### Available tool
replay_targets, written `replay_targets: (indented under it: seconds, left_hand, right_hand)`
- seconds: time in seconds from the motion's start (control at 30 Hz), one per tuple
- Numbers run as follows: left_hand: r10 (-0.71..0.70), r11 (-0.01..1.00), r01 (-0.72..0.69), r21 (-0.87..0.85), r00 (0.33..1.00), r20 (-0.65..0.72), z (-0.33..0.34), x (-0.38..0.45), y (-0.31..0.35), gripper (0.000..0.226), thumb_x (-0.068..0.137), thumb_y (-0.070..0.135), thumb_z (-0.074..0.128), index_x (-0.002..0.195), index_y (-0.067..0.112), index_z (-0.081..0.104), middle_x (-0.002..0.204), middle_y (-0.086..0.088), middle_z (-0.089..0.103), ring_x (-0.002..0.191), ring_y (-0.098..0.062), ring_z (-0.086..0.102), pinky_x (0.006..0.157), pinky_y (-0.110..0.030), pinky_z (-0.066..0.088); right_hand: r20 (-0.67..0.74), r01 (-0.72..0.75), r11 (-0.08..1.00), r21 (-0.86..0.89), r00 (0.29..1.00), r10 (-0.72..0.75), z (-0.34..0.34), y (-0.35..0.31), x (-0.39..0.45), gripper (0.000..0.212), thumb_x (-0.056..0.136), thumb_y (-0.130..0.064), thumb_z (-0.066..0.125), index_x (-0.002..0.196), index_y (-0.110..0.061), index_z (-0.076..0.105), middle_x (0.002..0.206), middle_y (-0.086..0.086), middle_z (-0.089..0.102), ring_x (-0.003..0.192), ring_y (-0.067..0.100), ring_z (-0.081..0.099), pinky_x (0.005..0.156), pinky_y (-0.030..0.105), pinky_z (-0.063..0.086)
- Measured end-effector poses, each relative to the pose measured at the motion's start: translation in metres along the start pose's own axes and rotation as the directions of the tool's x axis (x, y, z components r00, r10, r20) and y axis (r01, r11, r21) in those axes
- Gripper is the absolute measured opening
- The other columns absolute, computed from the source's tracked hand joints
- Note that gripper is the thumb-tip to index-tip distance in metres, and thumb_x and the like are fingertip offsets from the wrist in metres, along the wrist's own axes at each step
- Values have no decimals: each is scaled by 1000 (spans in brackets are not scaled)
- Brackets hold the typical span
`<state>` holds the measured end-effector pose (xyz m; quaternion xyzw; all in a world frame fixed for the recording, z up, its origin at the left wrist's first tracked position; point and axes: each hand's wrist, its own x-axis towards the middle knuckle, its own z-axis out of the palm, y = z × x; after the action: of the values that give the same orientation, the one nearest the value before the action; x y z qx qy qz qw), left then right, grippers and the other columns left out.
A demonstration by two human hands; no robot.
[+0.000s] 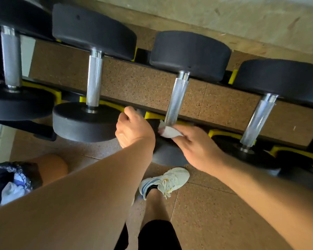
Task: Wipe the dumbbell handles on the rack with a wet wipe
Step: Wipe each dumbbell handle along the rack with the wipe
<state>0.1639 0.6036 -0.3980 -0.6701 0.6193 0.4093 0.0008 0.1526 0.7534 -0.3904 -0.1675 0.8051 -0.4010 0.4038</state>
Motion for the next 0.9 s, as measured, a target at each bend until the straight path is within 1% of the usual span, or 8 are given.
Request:
replay_targets:
  seconds: [0.07,0.13,0.23,0.4,0.57,0.73,0.83,0.9]
  left_hand:
    - [-4,1000,4,14,1000,4,0,0,1,39,103,31,29,91,18,64,79,-2,49,80,-24,40,72,-32,24]
    - [-14,1000,14,15,1000,-1,0,-2,3,42,102,33,30,91,17,67,75,-1,48,80,-26,41,73,-33,24]
    - [-21,1000,21,-1,1000,-20,-1,-6,7,44,100,36,31,91,17,69,80,-4,54,83,-28,46,74,-34,27]
    - [-34,999,35,13,999,-32,0,-5,10,43,98,36,33,84,15,68,75,-2,51,84,-30,45,74,-35,27]
    - [-16,999,17,34,999,-27,1,-2,7,43,97,37,34,81,15,67,70,1,50,84,-31,47,75,-36,27]
    - [-18,999,18,47,1000,-8,0,-1,6,42,97,38,33,79,15,63,70,-1,49,84,-32,47,75,-36,28]
    - [-24,998,24,60,1000,10,-1,-2,7,40,98,39,33,82,15,61,69,1,46,78,-27,44,75,-35,28]
    - [-31,998,29,64,999,30,-1,0,7,38,98,39,33,83,15,59,68,2,44,71,-22,41,73,-34,27]
  right_hand:
    - [-345,-133,948,291,909,233,-5,-3,-17,30,101,-21,45,112,-31,71,107,-14,73,105,5,66,92,34,52]
    - [-578,-215,794,569,583,572,-19,-12,-14,26,100,-26,44,100,-36,68,97,-9,70,94,12,65,78,32,52]
    - [-378,-120,461,879,412,829,-33,-36,26,22,102,-32,47,83,-36,56,97,-4,61,95,17,58,79,33,47]
    - [-450,-311,672,672,550,704,-10,-71,86,32,104,-23,47,132,-12,57,120,6,68,109,21,66,70,22,45]
    - [-552,-428,885,185,699,454,6,-53,51,31,98,-8,52,129,-11,54,123,12,66,110,29,66,82,37,60]
    - [-116,-314,736,-599,944,308,-7,-48,21,25,100,-10,46,119,-13,61,110,10,69,103,29,67,75,35,49]
    - [-5,-406,764,-502,885,466,-26,-43,18,15,99,-14,46,104,-13,60,93,8,61,93,28,64,64,29,39]
    - [-217,-614,787,-60,778,590,-47,-40,27,16,100,-19,49,109,-12,60,91,6,60,83,23,60,59,28,40]
